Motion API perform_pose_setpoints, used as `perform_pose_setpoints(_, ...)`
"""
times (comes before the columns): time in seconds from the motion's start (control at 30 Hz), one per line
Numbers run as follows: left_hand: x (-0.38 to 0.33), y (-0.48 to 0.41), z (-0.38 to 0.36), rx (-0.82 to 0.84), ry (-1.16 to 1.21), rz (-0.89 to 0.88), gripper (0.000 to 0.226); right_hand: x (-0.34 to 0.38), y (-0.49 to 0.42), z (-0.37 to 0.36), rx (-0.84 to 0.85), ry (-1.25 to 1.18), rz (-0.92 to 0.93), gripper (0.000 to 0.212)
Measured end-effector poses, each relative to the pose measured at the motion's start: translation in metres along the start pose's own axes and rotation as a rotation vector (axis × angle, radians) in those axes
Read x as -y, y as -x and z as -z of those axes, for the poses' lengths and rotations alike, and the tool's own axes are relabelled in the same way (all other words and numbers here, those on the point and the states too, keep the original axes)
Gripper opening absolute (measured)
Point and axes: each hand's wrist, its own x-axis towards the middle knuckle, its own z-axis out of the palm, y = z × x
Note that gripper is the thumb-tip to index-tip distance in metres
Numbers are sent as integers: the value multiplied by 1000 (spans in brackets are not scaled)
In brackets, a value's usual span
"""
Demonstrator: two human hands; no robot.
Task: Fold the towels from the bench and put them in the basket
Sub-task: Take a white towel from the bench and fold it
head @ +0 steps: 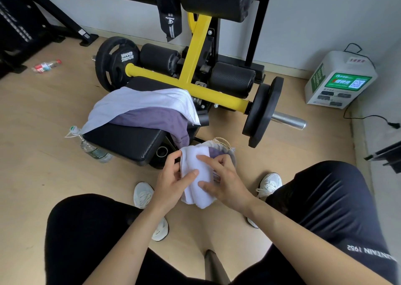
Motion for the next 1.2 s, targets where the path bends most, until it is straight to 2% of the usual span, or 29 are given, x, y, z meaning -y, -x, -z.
perform_pose_setpoints(0.07,2,-1,-2,6,17,10,74,2,1,-2,21,-37,-22,64)
perform_pose_setpoints(0.13,4,-3,-4,-1,61,30,73,8,3,-1,56,-145,-48,65)
perform_pose_setpoints(0.27,4,-7,-6,-42,242,78,56,14,4,8,87,-497,-197,88)
perform_pose_setpoints(0.33,7,-6,-9,-56,265,136,59,11,5,12,152,-533,-230,91)
perform_pose_setpoints(0.5,24,-16,-1,-65,307,339,79,-7,6,12,270,-481,-294,79)
perform_pose_setpoints(0.67,37,-25,8,131,324,539,42,-29,1,18,412,-305,-363,79)
perform_pose_setpoints(0.77,55,-29,5,198,259,657,37,-49,-5,20,535,-102,-348,82)
perform_pose_setpoints(0.83,67,-36,1,202,224,694,37,-63,-13,19,590,-13,-338,86)
perform_pose_setpoints(0.97,91,-65,-9,207,179,714,33,-89,-44,11,752,91,-306,110)
perform_pose_setpoints(1.03,105,-79,-15,175,179,730,33,-107,-60,5,824,150,-297,113)
perform_pose_setpoints(1.2,141,-109,-26,71,201,757,38,-156,-102,-14,863,250,-293,112)
